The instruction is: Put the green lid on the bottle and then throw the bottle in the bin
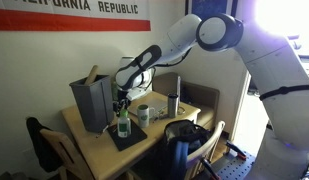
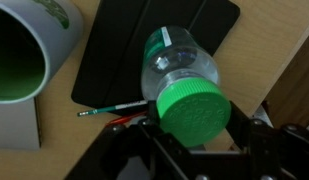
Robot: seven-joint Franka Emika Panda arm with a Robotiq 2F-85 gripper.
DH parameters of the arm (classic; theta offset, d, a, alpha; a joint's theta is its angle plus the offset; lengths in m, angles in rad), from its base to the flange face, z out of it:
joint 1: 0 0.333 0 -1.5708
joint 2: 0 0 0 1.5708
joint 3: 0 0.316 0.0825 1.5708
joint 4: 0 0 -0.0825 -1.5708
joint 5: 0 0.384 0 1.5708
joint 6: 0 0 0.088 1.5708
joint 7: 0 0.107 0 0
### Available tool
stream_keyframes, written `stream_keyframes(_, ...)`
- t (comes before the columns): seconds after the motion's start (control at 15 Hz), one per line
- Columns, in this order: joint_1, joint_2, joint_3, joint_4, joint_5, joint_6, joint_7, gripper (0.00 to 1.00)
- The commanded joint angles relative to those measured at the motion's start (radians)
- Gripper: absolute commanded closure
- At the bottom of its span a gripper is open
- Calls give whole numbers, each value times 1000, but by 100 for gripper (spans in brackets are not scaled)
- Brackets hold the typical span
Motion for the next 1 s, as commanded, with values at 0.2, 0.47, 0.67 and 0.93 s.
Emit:
stream_keyframes(0.2,-4,-38,6,-25,12,-13,33,58)
stream_keyframes(0.47,-7,-48,16,-48,31,15,31,58)
stream_keyframes(0.67,-7,-47,17,-63,36,18,37,58)
stream_keyframes(0.93,-6,-45,16,-83,40,24,67,58)
